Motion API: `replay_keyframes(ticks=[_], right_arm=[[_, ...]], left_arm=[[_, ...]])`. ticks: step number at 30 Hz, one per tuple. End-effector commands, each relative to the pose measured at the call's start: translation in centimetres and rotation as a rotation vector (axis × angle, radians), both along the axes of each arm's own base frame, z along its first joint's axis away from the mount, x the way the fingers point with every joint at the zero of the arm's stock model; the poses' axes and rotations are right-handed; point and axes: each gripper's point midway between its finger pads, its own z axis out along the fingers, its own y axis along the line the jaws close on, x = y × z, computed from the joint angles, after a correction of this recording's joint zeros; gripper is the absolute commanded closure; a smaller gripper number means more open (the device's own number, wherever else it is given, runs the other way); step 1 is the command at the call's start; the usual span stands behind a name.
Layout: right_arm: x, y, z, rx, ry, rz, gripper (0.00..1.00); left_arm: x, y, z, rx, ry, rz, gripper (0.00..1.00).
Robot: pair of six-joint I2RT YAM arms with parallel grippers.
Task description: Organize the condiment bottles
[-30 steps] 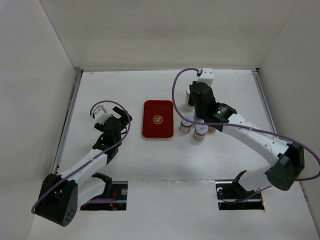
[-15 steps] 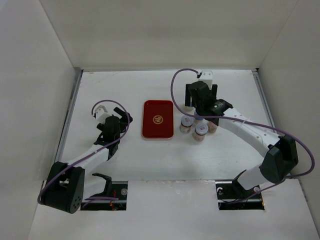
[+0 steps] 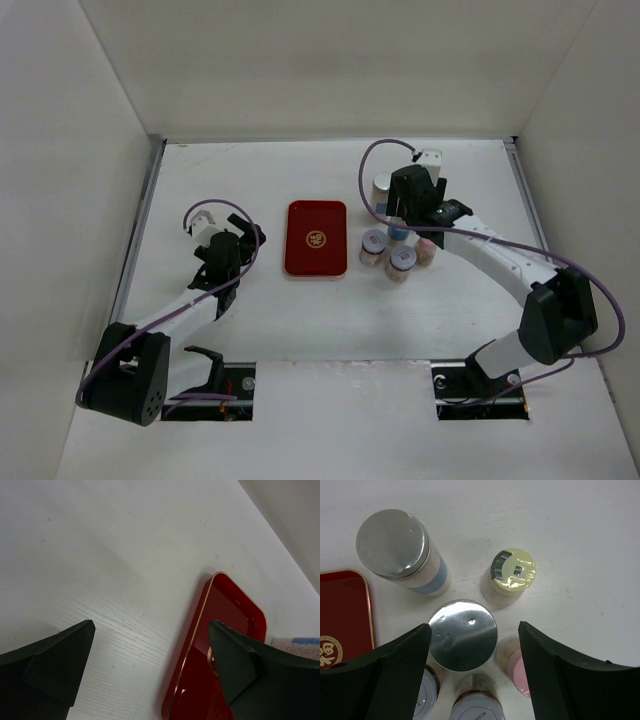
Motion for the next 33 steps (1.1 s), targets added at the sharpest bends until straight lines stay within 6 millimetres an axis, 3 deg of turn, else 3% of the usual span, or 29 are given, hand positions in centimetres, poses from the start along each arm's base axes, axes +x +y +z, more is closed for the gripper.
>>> replay_keyframes(ticks=[1,11,15,18,20,23,29,33], right_arm=[[1.2,1.2,0.0,0.075,-0.038,0.028,0.23],[1.2,2.0,0.7,0.102,-0.05,0.057,0.17],[1.3,1.2,-1.8,0.087,0.002,0.04,0.17],[1.5,1.2,-3.1,0.085,0.029,0.04,0.23],[1.8,1.3,-2.6,0.084,0.009,0.039,0.38],[2.0,1.1,0.3,0.091,-0.086,0.03,0.52],[-0.2,2.3,8.5,0.046,-0.284,0.065,0.56],[-1.7,5.6,13.0,0.085,-0.375,0.16,0.57]], left_arm=[[0.7,-0.2,1.5,-0.029,-0.059,-0.002,0.0],[0.9,-0.4,1.1,-0.028,-0.048,-0.007,0.0],[1.0,-0.8,0.9,-0.033,-0.038,-0.027,0.0],[1.0,-0.6,0.9,-0.033,-0.04,-0.021,0.0],[1.0,-0.6,1.0,-0.034,-0.043,-0.021,0.0],[0.9,-0.5,1.0,-0.033,-0.043,-0.018,0.0],[1.1,-0.7,0.8,-0.035,-0.041,-0.024,0.0],[1.0,-0.5,1.0,-0.035,-0.049,-0.018,0.0]])
